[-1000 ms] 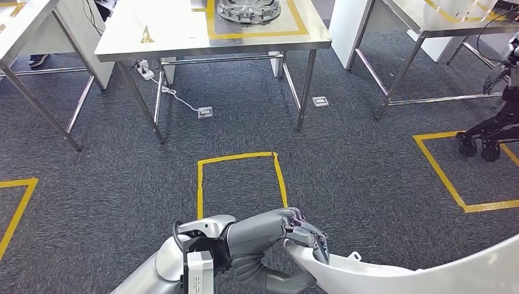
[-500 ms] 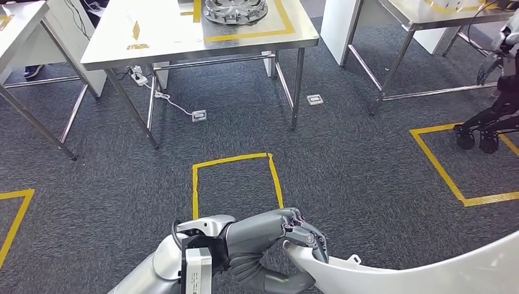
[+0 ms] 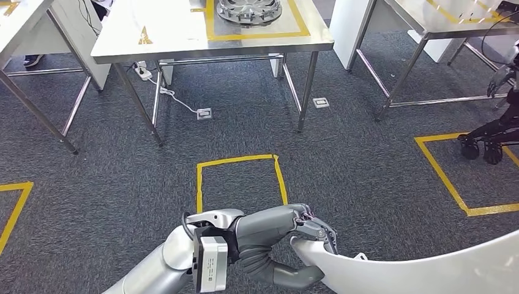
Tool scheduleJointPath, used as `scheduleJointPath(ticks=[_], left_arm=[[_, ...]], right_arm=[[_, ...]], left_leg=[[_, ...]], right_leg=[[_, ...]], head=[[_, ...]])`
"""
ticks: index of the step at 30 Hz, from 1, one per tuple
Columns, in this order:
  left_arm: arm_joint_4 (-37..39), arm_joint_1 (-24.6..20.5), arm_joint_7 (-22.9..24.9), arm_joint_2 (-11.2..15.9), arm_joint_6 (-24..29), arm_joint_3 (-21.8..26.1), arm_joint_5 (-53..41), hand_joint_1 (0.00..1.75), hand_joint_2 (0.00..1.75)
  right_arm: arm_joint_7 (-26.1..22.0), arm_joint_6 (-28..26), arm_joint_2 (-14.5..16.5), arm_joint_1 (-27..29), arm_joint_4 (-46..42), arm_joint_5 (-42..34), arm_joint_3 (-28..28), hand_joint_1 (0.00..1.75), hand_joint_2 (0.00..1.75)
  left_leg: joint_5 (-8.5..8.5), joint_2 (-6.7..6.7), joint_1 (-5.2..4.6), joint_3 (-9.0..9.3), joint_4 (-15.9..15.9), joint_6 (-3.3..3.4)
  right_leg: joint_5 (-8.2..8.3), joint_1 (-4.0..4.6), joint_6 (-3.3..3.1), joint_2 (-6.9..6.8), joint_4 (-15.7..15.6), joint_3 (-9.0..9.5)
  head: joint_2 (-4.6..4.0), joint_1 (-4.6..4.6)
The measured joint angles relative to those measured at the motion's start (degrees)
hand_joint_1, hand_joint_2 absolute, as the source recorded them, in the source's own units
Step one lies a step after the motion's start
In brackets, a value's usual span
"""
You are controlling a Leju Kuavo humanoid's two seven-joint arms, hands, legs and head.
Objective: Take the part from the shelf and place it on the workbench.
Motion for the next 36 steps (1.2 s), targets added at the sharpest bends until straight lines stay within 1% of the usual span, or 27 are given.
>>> scheduleJointPath(ticks=[1, 2, 3, 4, 7, 8, 9, 11, 12, 13, 14, 16, 17, 18, 19, 22, 23, 24, 26, 27, 28, 29, 31, 32, 33, 34, 36], left_arm=[[0.14, -0.04, -0.02, -0.1, 0.0, 0.0, 0.0, 1.75, 1.75], [0.27, -0.08, -0.03, -0.18, -0.01, 0.01, 0.0, 1.75, 1.75], [0.38, -0.12, -0.04, -0.25, -0.03, 0.03, 0.0, 1.75, 1.75], [0.46, -0.17, -0.06, -0.29, -0.07, 0.05, 0.0, 1.75, 1.75], [0.53, -0.37, -0.1, -0.41, -0.15, 0.16, 0.01, 1.75, 1.75], [0.54, -0.45, -0.13, -0.44, -0.15, 0.25, 0.01, 1.75, 1.75], [0.6, -0.5, -0.17, -0.43, -0.15, 0.32, 0.02, 1.75, 1.75], [0.82, -0.48, -0.22, -0.37, -0.16, 0.42, 0.02, 1.75, 1.75], [0.98, -0.44, -0.24, -0.33, -0.2, 0.42, 0.02, 1.75, 1.75], [1.12, -0.41, -0.26, -0.31, -0.24, 0.42, 0.02, 1.75, 1.75], [1.23, -0.4, -0.29, -0.31, -0.29, 0.43, 0.02, 1.75, 1.75], [1.35, -0.41, -0.48, -0.31, -0.39, 0.45, 0.01, 1.75, 1.75], [1.39, -0.41, -0.67, -0.31, -0.44, 0.48, -0.01, 1.75, 1.75], [1.42, -0.39, -0.95, -0.29, -0.47, 0.5, -0.05, 1.75, 1.75], [1.46, -0.35, -1.28, -0.25, -0.52, 0.54, -0.14, 1.75, 1.75], [1.6, -0.22, -2.13, -0.17, -0.82, 0.68, -0.45, 1.75, 1.75], [1.64, -0.22, -2.31, -0.19, -0.91, 0.74, -0.49, 1.75, 1.75], [1.71, -0.21, -2.43, -0.2, -0.95, 0.78, -0.52, 1.75, 1.75], [1.94, -0.08, -2.55, -0.17, -1.02, 0.81, -0.58, 1.75, 1.75], [2.09, 0.06, -2.56, -0.15, -1.04, 0.81, -0.63, 1.75, 1.75], [2.22, 0.18, -2.56, -0.14, -1.06, 0.81, -0.7, 1.75, 1.75], [2.33, 0.26, -2.56, -0.13, -1.09, 0.81, -0.75, 1.75, 1.75], [2.42, 0.3, -2.56, -0.13, -1.16, 0.81, -0.83, 1.75, 1.75], [2.44, 0.29, -2.57, -0.14, -1.19, 0.81, -0.84, 1.75, 1.75], [2.46, 0.28, -2.57, -0.14, -1.2, 0.81, -0.84, 1.75, 1.75], [2.49, 0.28, -2.58, -0.14, -1.2, 0.82, -0.85, 1.75, 1.75], [2.49, 0.28, -2.6, -0.14, -1.2, 0.86, -0.85, 1.75, 1.75]], right_arm=[[0.0, 0.0, -0.04, -0.05, 0.0, 0.01, 0.0, 0.0, 0.0], [0.0, -0.01, -0.08, -0.1, 0.0, 0.01, 0.0, 0.0, 0.0], [0.0, -0.01, -0.11, -0.13, 0.0, 0.01, 0.0, 0.0, 0.0], [0.0, -0.02, -0.14, -0.14, 0.0, 0.01, 0.0, 0.0, 0.0], [-0.01, -0.03, -0.09, -0.09, 0.01, 0.01, 0.0, 0.0, 0.0], [-0.01, -0.03, -0.07, -0.1, 0.02, 0.01, 0.0, 0.0, 0.0], [0.0, -0.03, -0.04, -0.11, 0.02, 0.01, 0.0, 0.0, 0.0], [0.06, -0.03, -0.04, -0.12, 0.02, 0.06, 0.0, 0.0, 0.0], [0.17, -0.03, -0.04, -0.11, 0.02, 0.1, 0.0, 0.0, 0.0], [0.38, -0.03, -0.04, -0.13, 0.02, 0.15, 0.0, 0.0, 0.0], [0.59, -0.03, -0.04, -0.15, 0.02, 0.19, 0.0, 0.0, 0.0], [0.88, -0.04, -0.04, -0.21, 0.02, 0.27, 0.0, 0.0, 0.0], [0.9, -0.07, -0.04, -0.25, 0.02, 0.32, 0.0, 0.0, 0.0], [0.89, -0.15, -0.04, -0.3, 0.02, 0.38, 0.0, 0.0, 0.0], [0.91, -0.24, -0.04, -0.34, 0.02, 0.48, 0.0, 0.0, 0.0], [1.22, -0.41, -0.04, -0.41, 0.02, 0.85, 0.0, 0.0, 0.0], [1.38, -0.41, -0.03, -0.45, 0.02, 0.96, 0.0, 0.0, 0.0], [1.52, -0.42, -0.02, -0.47, 0.02, 1.05, 0.0, 0.0, 0.0], [1.8, -0.42, 0.0, -0.42, 0.02, 1.18, 0.0, 0.0, 0.0], [1.83, -0.42, 0.01, -0.35, 0.02, 1.2, 0.0, 0.0, 0.0], [1.81, -0.42, 0.02, -0.29, 0.03, 1.2, 0.0, 0.0, 0.0], [1.78, -0.42, 0.03, -0.25, 0.03, 1.21, 0.0, 0.0, 0.0], [1.76, -0.42, 0.02, -0.23, 0.04, 1.26, 0.0, 0.0, 0.0], [1.76, -0.42, 0.0, -0.22, 0.04, 1.29, 0.0, 0.0, 0.0], [1.76, -0.42, -0.02, -0.24, 0.04, 1.33, 0.0, 0.0, 0.0], [1.77, -0.42, -0.04, -0.27, 0.04, 1.35, 0.0, 0.0, 0.0], [1.77, -0.42, -0.02, -0.41, 0.04, 1.36, 0.0, 0.0, 0.0]], left_leg=[[-0.26, -0.03, -0.15, 0.23, 0.09, -0.15], [-0.5, -0.07, -0.27, 0.38, 0.16, -0.37], [-0.7, -0.1, -0.37, 0.46, 0.19, -0.63], [-0.84, -0.12, -0.45, 0.51, 0.14, -0.92], [-1.54, -0.05, -0.49, 0.54, 0.72, -1.85], [-2.45, -0.02, -0.43, -0.09, 2.31, -2.24], [-3.85, 0.0, -0.23, -1.39, 5.11, -2.62], [-6.91, 0.03, 0.33, -5.45, 12.67, -3.3], [-7.44, 0.03, 0.61, -7.14, 15.4, -3.58], [-6.81, 0.04, 0.87, -7.92, 16.17, -3.81], [-5.12, 0.06, 1.09, -7.56, 14.68, -4.0], [-0.62, 0.16, 1.42, -4.43, 7.13, -4.15], [0.77, 0.17, 1.41, -2.89, 3.65, -4.01], [1.41, 0.16, 1.35, -1.92, 1.37, -3.73], [1.32, 0.09, 1.2, -1.58, 0.48, -3.33], [1.24, -0.44, 1.11, -1.26, -0.01, -1.91], [1.25, -0.61, 1.19, -0.97, -0.25, -1.5], [1.22, -0.77, 1.28, -0.67, -0.45, -1.15], [0.93, -1.09, 1.1, -0.41, -0.47, -0.65], [0.77, -1.4, 0.99, -0.3, -0.42, -0.5], [0.58, -1.78, 0.89, -0.15, -0.37, -0.42], [0.37, -2.23, 0.82, 0.07, -0.29, -0.43], [-0.13, -3.13, 0.8, 0.62, -0.14, -0.63], [-0.42, -3.57, 0.71, 0.8, -0.03, -0.87], [-0.66, -3.99, 0.65, 0.88, 0.01, -1.15], [-0.85, -4.36, 0.63, 0.89, -0.02, -1.47], [-1.05, -4.96, 0.64, 0.93, -0.31, -2.18]], right_leg=[[1.8, 0.25, -0.39, -0.02, -3.92, 1.72], [2.96, 0.46, -0.78, -0.05, -6.97, 3.07], [3.33, 0.66, -1.11, -0.08, -8.7, 3.83], [3.09, 0.82, -1.37, -0.09, -9.14, 4.0], [3.15, 0.38, -2.17, -0.09, -9.72, 4.47], [3.14, 0.16, -2.46, -0.11, -9.93, 4.76], [3.05, 0.07, -2.69, -0.15, -10.04, 5.04], [2.72, -0.02, -2.92, -0.18, -10.04, 5.39], [2.53, -0.09, -2.89, -0.18, -10.04, 5.56], [2.33, -0.2, -2.76, -0.16, -10.02, 5.78], [2.1, -0.33, -2.58, -0.12, -10.01, 6.1], [1.51, -0.59, -2.01, -0.04, -9.95, 6.87], [1.19, -0.58, -1.6, 0.01, -9.88, 7.13], [0.97, -0.56, -1.17, 0.02, -9.87, 7.28], [0.83, -0.56, -0.72, -0.02, -9.94, 7.36], [0.44, -0.84, 0.44, -0.3, -9.96, 7.67], [-0.25, -0.88, 0.63, -0.34, -8.7, 7.19], [-1.44, -0.85, 0.75, -0.32, -6.13, 5.94], [-4.32, -0.67, 0.81, -0.28, 1.52, 1.53], [-5.01, -0.59, 0.82, -0.27, 4.7, -0.66], [-4.53, -0.54, 0.76, -0.25, 5.96, -1.98], [-2.92, -0.49, 0.63, -0.17, 5.0, -2.17], [1.92, -0.44, 0.19, 0.76, -2.12, 0.31], [3.49, -0.36, -0.05, 1.44, -5.73, 1.81], [4.29, -0.27, -0.28, 1.92, -8.22, 2.91], [4.35, -0.14, -0.54, 2.18, -9.42, 3.45], [4.01, -0.04, -1.14, 1.49, -9.76, 3.82]], head=[[-0.01, 0.03], [-0.01, 0.05], [-0.01, 0.06], [-0.01, 0.06], [-0.01, -0.04], [-0.01, -0.2], [-0.01, -0.37], [-0.01, -0.63], [-0.01, -0.66], [-0.01, -0.67], [-0.01, -0.69], [-0.01, -0.8], [-0.01, -0.9], [0.0, -0.95], [0.0, -0.99], [-0.01, -0.86], [-0.01, -0.73], [-0.01, -0.54], [0.0, -0.17], [0.0, -0.07], [0.0, -0.02], [0.0, 0.01], [-0.01, 0.08], [-0.01, 0.14], [-0.01, 0.19], [-0.01, 0.23], [-0.01, 0.24]])
